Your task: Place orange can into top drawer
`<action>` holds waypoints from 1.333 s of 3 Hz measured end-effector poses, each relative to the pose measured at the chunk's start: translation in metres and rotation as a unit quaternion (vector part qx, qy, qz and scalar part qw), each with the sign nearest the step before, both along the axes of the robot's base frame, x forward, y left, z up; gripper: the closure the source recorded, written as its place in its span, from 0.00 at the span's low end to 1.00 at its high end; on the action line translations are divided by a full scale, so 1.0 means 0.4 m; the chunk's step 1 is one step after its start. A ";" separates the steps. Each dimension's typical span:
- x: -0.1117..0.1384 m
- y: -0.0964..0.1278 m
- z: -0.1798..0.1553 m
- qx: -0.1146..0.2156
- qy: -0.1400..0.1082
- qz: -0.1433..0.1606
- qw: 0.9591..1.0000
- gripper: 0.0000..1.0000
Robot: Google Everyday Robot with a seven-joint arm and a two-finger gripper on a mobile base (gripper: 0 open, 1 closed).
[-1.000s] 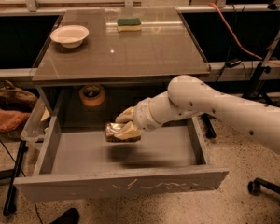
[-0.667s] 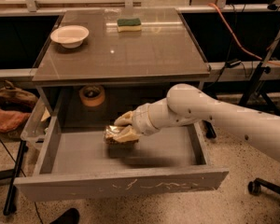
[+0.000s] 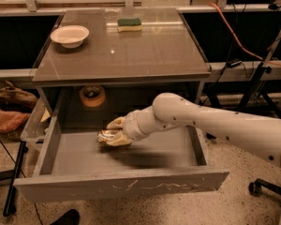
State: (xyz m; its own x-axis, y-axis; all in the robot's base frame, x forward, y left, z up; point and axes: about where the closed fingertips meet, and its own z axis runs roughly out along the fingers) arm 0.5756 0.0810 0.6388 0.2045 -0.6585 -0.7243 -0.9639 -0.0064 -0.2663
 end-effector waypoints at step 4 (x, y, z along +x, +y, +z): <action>0.000 0.000 0.000 0.000 0.000 0.000 1.000 0.11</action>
Offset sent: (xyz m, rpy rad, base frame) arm 0.0000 0.0000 0.0000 0.0000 0.0000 0.0000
